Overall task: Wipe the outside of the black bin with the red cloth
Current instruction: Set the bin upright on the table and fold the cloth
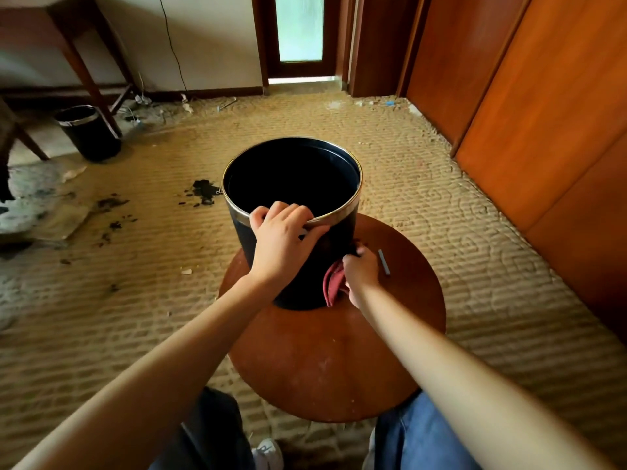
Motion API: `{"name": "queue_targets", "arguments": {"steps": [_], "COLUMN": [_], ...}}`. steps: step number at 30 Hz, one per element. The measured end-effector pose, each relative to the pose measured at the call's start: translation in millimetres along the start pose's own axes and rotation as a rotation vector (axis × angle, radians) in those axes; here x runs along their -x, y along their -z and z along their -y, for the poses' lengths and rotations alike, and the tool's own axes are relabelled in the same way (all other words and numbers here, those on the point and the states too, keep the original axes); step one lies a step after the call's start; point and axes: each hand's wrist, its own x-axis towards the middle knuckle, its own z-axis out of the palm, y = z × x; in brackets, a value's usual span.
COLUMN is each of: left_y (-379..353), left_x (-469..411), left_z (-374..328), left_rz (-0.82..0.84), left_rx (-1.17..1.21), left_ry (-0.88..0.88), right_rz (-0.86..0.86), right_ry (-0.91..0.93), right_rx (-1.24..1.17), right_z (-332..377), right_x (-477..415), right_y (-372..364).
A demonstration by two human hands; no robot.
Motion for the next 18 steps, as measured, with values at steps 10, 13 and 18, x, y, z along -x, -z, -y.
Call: {"name": "queue_targets", "arguments": {"steps": [10, 13, 18], "left_y": [26.4, 18.6, 16.4], "left_x": [27.5, 51.5, 62.7], "left_z": [-41.7, -74.1, -108.8], "left_rz": [0.064, 0.484, 0.625], "left_rx": [0.137, 0.262, 0.748], "left_ry": [-0.185, -0.002, 0.585], "right_rz": [-0.038, -0.056, -0.011], "right_ry": [0.202, 0.287, 0.427], "right_rx": [0.117, 0.207, 0.278], "right_z": [16.1, 21.1, 20.0], "right_x": [55.1, 83.8, 122.0], "right_y": [85.7, 99.2, 114.1]}}
